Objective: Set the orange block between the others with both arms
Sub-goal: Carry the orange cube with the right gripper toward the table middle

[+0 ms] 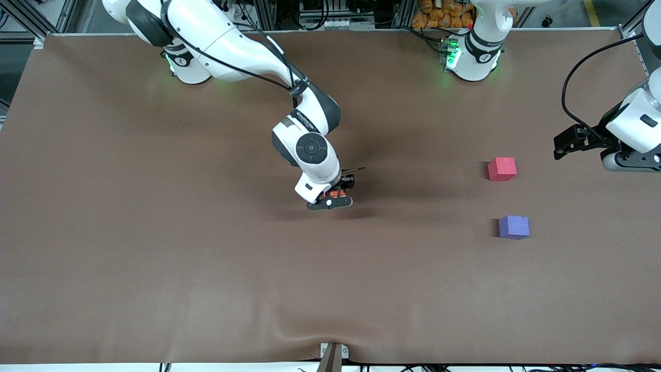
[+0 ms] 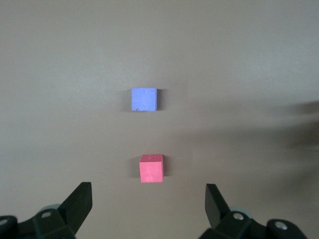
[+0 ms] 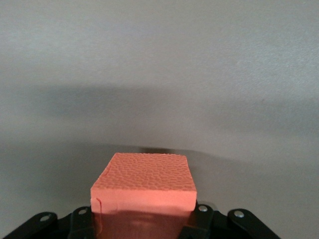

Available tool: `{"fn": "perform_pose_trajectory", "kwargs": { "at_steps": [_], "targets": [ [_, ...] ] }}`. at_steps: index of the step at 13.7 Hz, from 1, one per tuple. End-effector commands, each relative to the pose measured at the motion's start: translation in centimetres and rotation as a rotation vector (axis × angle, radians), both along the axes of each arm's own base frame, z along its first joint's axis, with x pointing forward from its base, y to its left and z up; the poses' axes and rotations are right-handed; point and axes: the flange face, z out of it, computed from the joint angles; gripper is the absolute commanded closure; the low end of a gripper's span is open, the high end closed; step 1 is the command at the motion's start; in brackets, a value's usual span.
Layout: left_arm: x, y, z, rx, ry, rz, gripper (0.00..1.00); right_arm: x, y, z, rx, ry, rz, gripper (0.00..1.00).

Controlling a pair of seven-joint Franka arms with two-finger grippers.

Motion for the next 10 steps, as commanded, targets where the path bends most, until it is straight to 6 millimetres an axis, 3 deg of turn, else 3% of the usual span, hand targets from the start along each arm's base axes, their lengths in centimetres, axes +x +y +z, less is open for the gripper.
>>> {"fn": "perform_pose_trajectory", "kwargs": {
  "at_steps": [1,8,9,10],
  "targets": [
    [0.1,-0.2,0.3,-0.022,0.007,-0.017,0.0,0.6,0.3,-0.8,-0.022,-0.003,-0.054,1.0],
    [0.1,-1.4,0.0,-0.018,0.013,-0.037,0.0,0.4,0.5,-1.7,-0.064,-0.03,-0.063,0.97],
    [0.1,-1.3,0.0,-0.018,0.013,-0.037,0.0,0.3,0.5,-1.8,-0.066,-0.029,-0.063,0.69],
    [0.1,-1.3,-0.1,-0.018,0.015,-0.036,0.0,0.2,0.5,-1.9,-0.073,-0.035,-0.055,0.05]
  ]
}}
